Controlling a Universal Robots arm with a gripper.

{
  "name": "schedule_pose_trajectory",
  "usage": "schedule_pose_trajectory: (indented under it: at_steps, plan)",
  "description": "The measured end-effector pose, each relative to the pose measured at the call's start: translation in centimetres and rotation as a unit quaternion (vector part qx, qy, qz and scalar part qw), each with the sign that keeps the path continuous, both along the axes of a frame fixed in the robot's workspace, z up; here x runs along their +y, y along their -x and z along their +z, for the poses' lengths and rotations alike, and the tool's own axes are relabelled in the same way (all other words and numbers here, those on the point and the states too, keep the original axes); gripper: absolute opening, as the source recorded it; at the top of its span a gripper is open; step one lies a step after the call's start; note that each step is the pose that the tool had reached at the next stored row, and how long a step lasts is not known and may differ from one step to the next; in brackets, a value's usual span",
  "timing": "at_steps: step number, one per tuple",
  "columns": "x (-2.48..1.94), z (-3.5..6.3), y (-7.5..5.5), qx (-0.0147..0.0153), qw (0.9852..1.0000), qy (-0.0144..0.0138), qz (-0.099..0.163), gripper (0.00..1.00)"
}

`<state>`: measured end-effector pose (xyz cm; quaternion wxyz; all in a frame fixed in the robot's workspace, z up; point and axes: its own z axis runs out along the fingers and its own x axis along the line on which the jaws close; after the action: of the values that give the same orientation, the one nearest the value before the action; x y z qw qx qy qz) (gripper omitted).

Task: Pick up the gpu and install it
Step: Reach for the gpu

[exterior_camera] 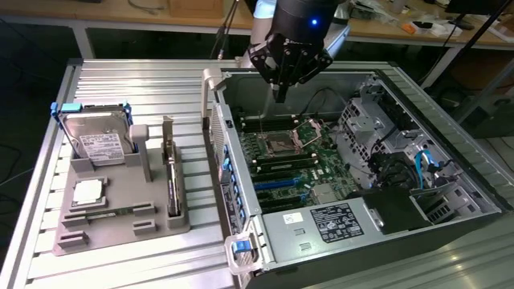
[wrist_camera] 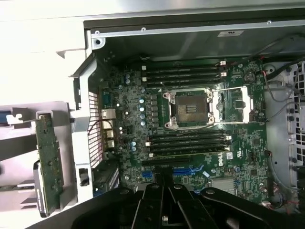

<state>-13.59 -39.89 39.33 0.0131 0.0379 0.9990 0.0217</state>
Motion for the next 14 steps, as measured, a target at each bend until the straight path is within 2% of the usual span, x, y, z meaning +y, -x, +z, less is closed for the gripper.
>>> schedule_pose_trajectory:
  at_steps: [9, 14]
  plan:
    - [0.0, 0.0, 2.8, 0.0, 1.0, 0.0, 0.0, 0.11]
    - [0.0, 0.0, 4.9, 0.0, 1.0, 0.0, 0.0, 0.11]
